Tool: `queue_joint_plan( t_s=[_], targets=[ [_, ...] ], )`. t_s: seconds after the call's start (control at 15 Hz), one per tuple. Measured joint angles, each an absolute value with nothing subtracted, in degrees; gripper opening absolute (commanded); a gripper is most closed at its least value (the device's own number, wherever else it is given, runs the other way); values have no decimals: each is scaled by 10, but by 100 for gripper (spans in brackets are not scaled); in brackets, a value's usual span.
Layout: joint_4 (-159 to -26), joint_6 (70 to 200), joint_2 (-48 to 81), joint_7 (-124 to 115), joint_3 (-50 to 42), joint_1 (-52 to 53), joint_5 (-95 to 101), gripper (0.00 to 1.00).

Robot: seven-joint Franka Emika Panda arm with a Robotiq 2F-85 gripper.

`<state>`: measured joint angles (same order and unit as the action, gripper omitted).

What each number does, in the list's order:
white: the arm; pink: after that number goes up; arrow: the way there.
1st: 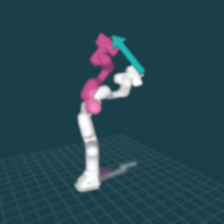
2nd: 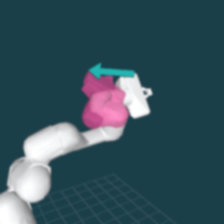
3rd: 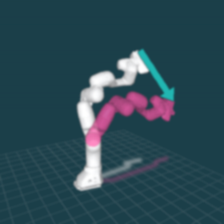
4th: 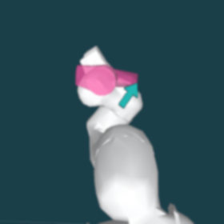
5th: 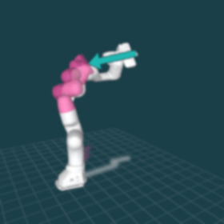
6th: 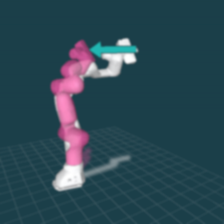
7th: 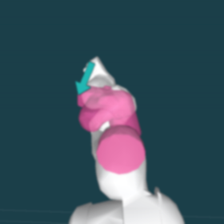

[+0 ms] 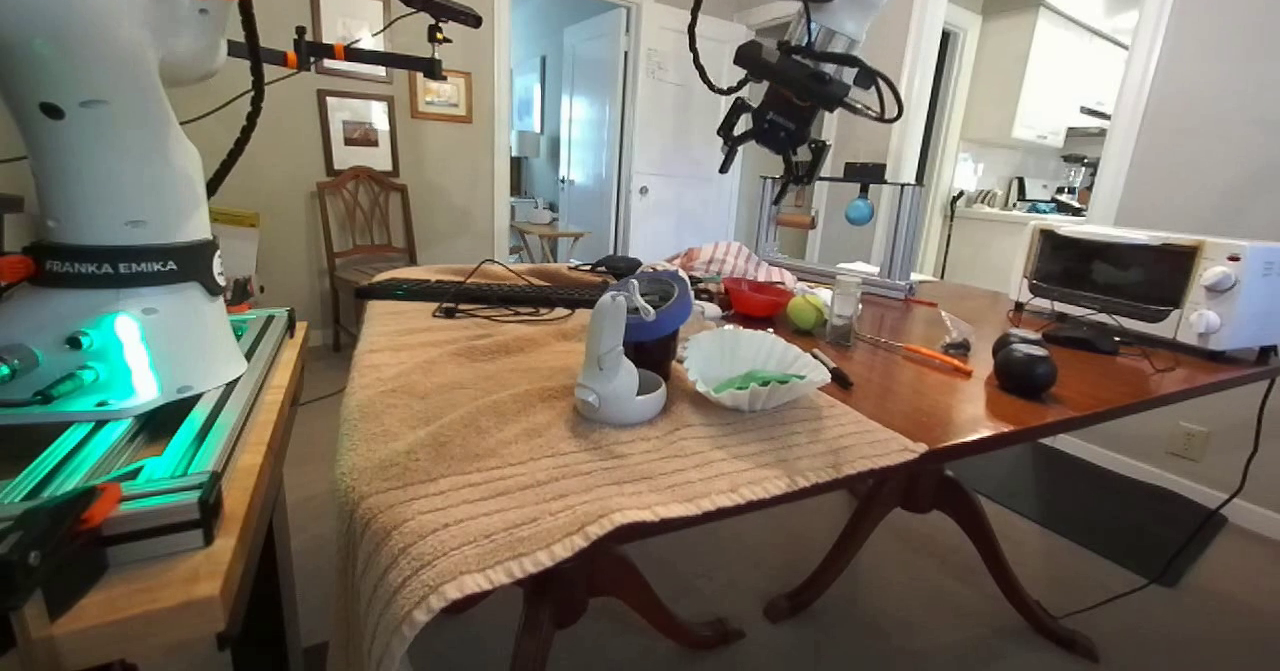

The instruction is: Put the spoon inside the black cup

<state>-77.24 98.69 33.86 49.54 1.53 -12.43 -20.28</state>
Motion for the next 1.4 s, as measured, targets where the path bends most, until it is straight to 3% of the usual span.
queue_joint_plan(
  t_s=[0.4, 1.4],
  targets=[
    [-719, 966, 415, 493, 38, -140, -227, 100],
    [-705, 929, 466, 473, 55, -162, -238, 100]
  ],
)
